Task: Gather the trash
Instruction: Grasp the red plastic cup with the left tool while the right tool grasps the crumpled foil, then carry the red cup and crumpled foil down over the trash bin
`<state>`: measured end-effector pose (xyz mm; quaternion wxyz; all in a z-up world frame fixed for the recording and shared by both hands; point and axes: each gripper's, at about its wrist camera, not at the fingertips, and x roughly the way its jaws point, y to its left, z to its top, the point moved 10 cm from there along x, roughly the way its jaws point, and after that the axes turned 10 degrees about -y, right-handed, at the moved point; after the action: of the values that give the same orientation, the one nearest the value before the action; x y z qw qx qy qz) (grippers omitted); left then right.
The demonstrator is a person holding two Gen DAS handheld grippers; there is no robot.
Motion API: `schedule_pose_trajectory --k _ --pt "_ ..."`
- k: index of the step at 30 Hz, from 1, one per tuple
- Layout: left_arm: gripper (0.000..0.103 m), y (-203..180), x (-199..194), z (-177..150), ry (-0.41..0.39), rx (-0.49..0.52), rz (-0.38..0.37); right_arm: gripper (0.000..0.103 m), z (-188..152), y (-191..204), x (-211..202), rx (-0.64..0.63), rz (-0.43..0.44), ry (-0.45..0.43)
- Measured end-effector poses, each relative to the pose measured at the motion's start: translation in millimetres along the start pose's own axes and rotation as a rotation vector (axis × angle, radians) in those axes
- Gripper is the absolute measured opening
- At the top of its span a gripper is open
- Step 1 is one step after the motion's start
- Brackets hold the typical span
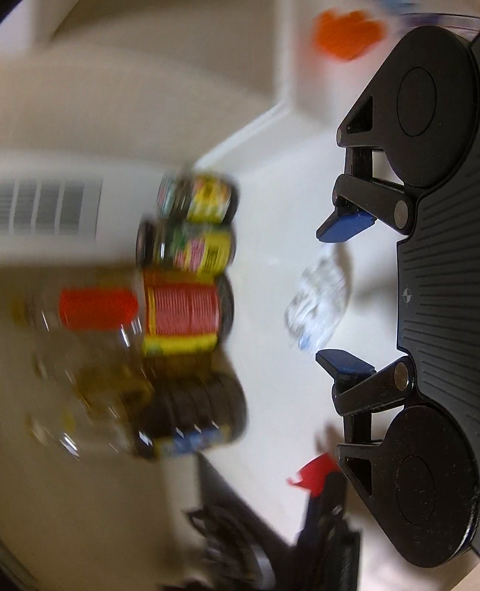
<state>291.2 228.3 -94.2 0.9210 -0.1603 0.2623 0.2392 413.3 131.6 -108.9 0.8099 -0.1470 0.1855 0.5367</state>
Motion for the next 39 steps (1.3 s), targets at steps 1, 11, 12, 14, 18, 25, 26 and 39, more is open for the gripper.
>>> schedule_pose_trajectory --k 1,11,12,14,18,25,26,39 --pt "0.028 2.9 -1.8 -0.5 -0.001 -0.017 -0.004 0.066 -0.9 4.8 8.2 -0.055 0.022 0.02" --pt "0.028 10.8 -4.8 0.7 -0.019 -0.051 -0.025 0.065 -7.8 5.2 47.1 -0.218 0.018 0.08" --pt "0.028 10.9 -4.4 1.2 -0.02 -0.052 -0.026 0.065 -8.3 5.4 48.9 -0.221 0.018 0.089" --pt "0.028 11.0 -4.4 1.6 -0.022 -0.053 -0.028 0.049 -8.3 5.5 49.1 -0.22 0.012 0.101" --pt "0.028 10.6 -4.7 0.8 -0.02 -0.054 -0.03 0.035 -6.0 4.5 47.3 -0.213 -0.009 0.093" --pt "0.028 0.7 -4.9 0.6 -0.02 -0.057 -0.046 0.024 -4.9 -4.5 34.1 -0.162 -0.043 0.094" --pt "0.028 -2.0 -5.3 0.3 -0.021 -0.057 -0.049 0.024 -5.6 -5.9 30.4 -0.15 -0.046 0.095" --pt "0.028 -57.2 -24.8 -3.9 -0.044 -0.024 -0.09 0.024 -14.5 -19.1 -40.9 0.02 -0.06 0.065"
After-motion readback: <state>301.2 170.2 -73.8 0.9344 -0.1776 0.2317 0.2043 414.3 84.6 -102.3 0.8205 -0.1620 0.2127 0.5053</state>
